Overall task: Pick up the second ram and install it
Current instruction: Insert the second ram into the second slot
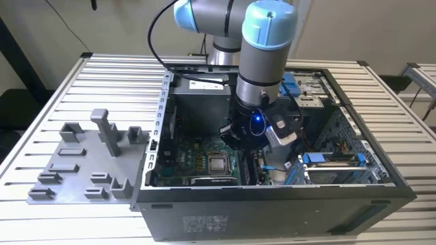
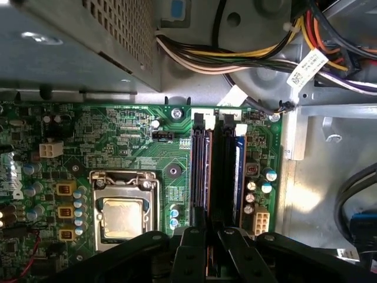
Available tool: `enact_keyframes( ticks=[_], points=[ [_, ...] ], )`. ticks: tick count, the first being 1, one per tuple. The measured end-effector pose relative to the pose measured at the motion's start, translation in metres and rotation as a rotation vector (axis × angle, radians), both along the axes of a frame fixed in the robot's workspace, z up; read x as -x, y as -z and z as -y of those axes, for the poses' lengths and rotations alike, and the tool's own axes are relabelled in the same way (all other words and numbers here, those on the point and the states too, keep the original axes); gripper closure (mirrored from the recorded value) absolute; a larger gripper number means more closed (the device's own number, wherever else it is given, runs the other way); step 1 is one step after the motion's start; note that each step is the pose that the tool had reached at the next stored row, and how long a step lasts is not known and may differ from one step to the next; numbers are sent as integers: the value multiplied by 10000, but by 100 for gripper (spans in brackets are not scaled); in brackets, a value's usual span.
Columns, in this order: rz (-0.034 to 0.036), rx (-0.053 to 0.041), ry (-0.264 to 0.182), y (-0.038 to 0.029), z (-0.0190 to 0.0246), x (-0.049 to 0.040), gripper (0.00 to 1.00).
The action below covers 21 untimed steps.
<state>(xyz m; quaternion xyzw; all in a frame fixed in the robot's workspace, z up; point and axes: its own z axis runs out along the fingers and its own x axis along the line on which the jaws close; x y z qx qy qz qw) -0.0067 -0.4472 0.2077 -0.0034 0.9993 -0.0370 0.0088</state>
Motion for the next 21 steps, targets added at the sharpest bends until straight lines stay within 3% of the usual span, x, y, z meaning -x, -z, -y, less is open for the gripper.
enact_keyframes(
  ticks=[9,10,17,20,21],
  points=[
    [5,-23,1,12,-4,-1,85],
    [-1,-11,0,-4,-2,-1,78],
    [-24,-11,5,-306,-2,-1,78],
    [-50,-11,7,-407,-2,-1,78],
    [-50,-14,7,-412,-2,-1,78]
  ],
)
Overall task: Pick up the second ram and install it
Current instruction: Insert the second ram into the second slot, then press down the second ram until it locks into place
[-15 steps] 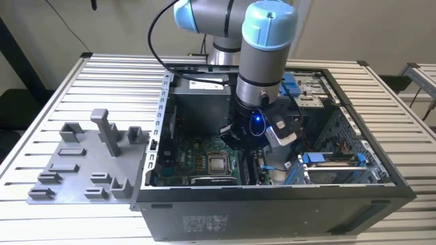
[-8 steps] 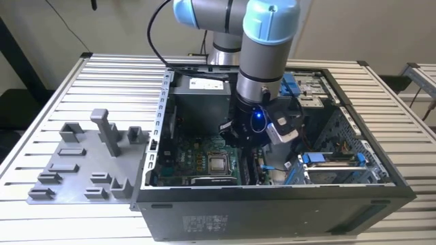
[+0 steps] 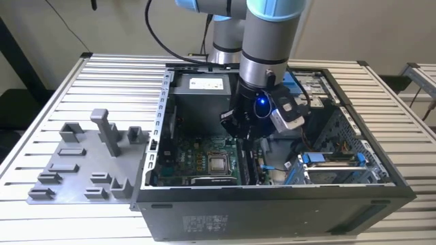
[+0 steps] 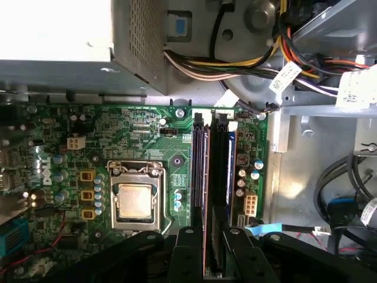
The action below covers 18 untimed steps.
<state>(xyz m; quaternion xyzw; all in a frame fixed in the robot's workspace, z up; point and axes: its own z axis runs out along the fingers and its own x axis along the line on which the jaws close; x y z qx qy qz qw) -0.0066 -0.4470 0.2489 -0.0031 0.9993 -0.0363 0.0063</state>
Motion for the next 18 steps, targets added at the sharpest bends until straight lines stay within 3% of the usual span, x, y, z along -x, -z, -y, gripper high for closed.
enact_keyframes(
  ticks=[3,5,7,18],
  points=[
    [0,-1,0,-3,0,0,78],
    [-1,0,0,-5,0,0,87],
    [0,-1,0,-6,0,0,89],
    [-1,0,0,-25,0,0,89]
  ],
)
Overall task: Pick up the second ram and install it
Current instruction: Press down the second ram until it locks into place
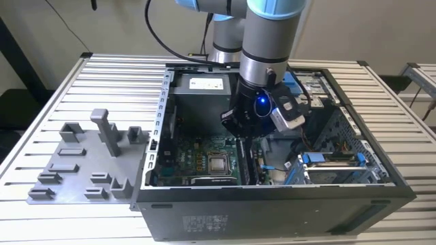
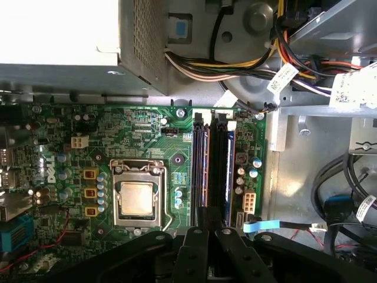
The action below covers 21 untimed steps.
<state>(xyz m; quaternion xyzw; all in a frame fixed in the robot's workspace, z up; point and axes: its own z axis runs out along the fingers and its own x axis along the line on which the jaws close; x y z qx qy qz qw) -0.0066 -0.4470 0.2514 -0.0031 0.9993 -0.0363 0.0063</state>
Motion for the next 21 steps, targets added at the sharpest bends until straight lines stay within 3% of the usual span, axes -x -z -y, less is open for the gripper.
enact_keyframes(
  ticks=[7,21],
  points=[
    [1,0,-135,-2,0,-1,89],
    [0,0,-1598,-3,0,0,89]
  ],
)
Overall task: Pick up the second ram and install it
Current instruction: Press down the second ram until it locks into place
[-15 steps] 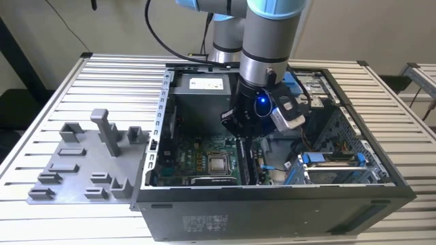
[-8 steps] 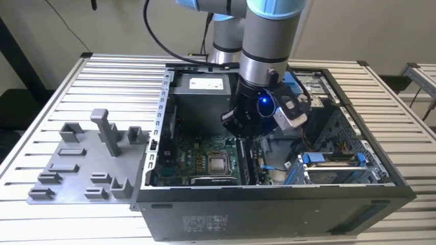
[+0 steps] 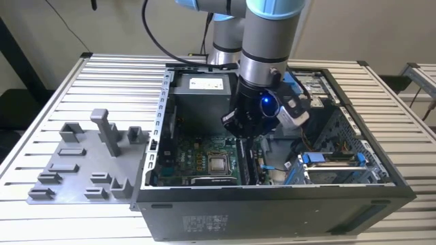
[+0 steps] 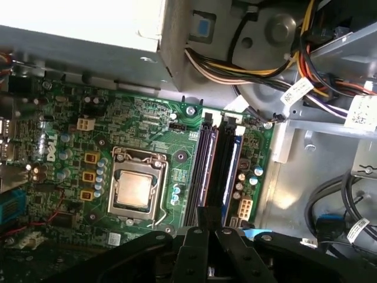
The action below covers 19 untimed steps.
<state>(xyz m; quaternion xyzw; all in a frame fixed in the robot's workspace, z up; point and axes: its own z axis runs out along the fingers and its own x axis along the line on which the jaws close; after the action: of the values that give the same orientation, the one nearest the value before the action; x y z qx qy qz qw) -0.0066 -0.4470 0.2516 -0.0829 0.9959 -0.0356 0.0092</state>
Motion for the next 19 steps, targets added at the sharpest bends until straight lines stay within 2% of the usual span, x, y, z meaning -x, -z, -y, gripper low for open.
enact_keyframes(
  ticks=[19],
  points=[
    [0,2,-1620,0,0,0,89]
  ],
)
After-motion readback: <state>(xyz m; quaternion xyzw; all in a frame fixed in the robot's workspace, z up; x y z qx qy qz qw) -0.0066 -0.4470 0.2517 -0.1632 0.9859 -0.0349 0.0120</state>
